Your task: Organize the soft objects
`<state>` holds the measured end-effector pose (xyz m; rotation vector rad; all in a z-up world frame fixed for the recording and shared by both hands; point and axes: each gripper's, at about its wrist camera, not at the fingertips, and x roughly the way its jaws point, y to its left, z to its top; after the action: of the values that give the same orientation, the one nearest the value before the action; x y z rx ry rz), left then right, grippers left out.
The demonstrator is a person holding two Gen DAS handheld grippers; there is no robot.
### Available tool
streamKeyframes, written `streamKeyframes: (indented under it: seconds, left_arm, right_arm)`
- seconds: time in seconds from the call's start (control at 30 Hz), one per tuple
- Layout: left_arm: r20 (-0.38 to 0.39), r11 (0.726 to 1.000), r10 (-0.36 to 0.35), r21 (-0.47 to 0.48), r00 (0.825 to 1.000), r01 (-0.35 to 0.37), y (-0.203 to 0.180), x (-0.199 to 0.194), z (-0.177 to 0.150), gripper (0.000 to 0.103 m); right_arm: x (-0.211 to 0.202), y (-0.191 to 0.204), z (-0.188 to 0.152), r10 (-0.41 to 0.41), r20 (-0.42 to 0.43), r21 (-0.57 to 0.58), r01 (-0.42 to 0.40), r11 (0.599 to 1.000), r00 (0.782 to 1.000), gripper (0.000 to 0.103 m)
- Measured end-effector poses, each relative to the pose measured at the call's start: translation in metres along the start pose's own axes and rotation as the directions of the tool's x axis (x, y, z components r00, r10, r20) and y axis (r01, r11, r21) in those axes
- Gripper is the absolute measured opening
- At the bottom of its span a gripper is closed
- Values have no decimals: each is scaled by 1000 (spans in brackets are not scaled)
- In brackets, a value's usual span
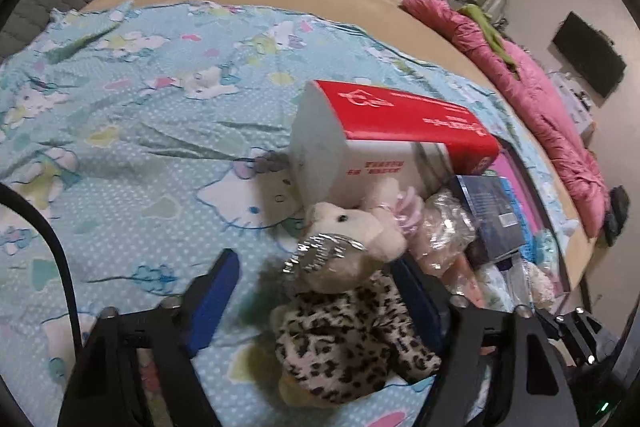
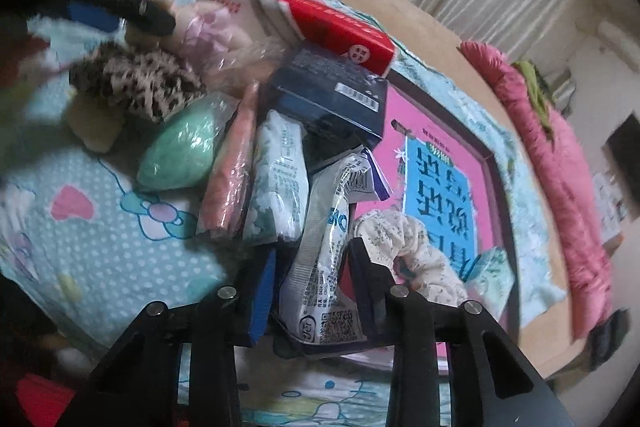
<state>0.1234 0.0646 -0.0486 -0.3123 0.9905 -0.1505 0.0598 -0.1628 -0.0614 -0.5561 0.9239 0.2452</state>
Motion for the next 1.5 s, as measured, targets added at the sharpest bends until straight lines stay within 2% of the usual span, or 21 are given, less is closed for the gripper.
streamKeyframes:
  seconds: [0.07,0.1,0.17,0.27,0.7,1.1,1.3,1.5]
  left_arm:
    - [-4,1000,-29,1,1000,29,-1,2,1,48]
    - [-9,999,-41,6,999,41,-2,4,1,43]
    - [-12,998,-55,17,998,55,-4,7,2,39]
    - [-4,997,-74,26,997,74,-7,5,3,36]
    - [53,993,-113,44,992,110,-11,-12,2,32]
    - [115,992,-119,53,986,113,-26,-48,-7,32]
    - [134,992,-115,57,984,108,-38,-67,-11,32]
    - [162,990,-108,111,981,90,-65,-85,-12,32]
  right_arm:
    - [-3,-15,-1,73,14,80,-74,994,997,32]
    - [-6,-21,-2,103,22,115,-105,988,994,30]
    - [-11,-31,-4,136,50,161,-142,977,989,29]
    - [-19,-36,-4,132,78,177,-144,974,988,28]
    - [-42,-43,-9,128,148,227,-160,961,981,27]
    - [-53,-53,-11,129,212,267,-184,946,969,27]
    - [-60,-64,-14,144,255,312,-222,924,956,27]
    - [-70,-77,-18,148,306,341,-253,905,940,27]
